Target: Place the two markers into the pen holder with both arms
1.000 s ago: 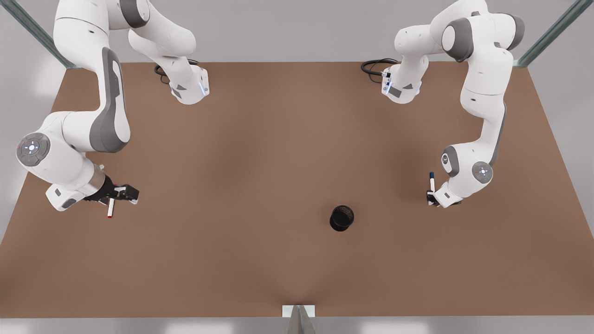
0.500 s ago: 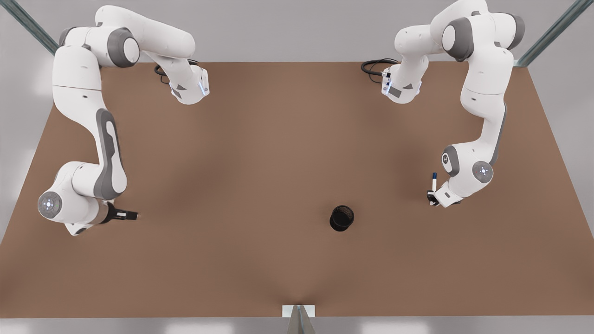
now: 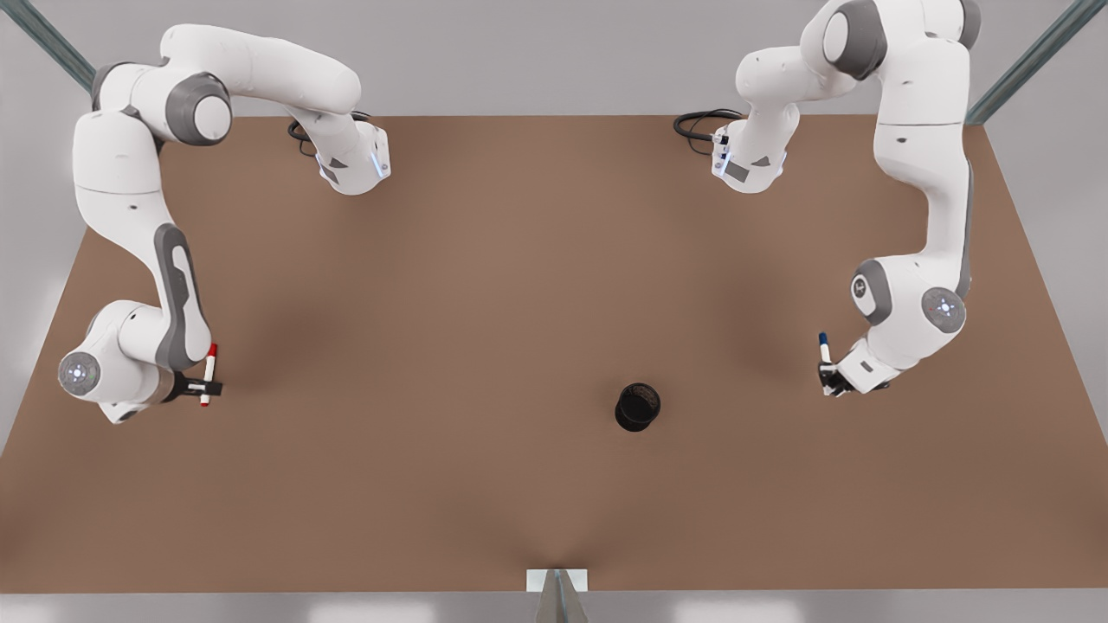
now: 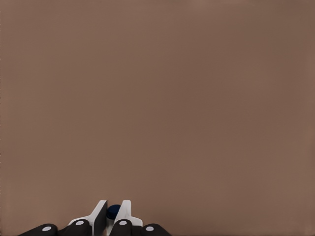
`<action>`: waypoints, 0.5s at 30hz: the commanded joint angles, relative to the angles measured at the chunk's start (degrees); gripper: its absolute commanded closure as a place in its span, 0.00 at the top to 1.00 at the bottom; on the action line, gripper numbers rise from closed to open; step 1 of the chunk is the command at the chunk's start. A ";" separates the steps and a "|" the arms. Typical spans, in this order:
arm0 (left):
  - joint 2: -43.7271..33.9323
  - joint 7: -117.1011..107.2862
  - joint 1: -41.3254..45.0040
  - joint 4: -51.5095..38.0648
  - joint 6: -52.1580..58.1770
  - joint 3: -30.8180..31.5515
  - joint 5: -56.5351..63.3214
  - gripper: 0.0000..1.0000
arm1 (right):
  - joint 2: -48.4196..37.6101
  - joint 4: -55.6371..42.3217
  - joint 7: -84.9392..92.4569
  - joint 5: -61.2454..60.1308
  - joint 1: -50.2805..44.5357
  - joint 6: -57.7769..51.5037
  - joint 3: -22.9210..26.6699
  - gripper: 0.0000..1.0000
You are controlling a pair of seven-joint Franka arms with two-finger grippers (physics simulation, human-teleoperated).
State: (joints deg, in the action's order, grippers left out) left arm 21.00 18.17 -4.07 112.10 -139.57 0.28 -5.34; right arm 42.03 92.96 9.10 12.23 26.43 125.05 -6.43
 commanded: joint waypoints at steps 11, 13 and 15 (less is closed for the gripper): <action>3.34 -23.87 15.67 -24.72 23.03 0.25 -5.47 0.21 | 1.12 0.65 9.27 0.60 0.38 4.15 -0.16 0.57; 4.05 -24.14 17.43 -27.19 22.41 0.60 -5.47 0.21 | 1.30 0.73 9.36 0.60 0.38 4.15 -0.16 0.55; 3.87 -22.13 17.87 -27.19 19.52 0.69 -10.39 0.21 | 1.30 0.82 9.62 0.60 0.38 4.15 -0.25 0.51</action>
State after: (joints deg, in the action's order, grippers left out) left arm 24.91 6.24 13.58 85.22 -120.37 1.09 -11.57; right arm 43.38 93.76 13.95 12.89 26.80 128.85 -6.65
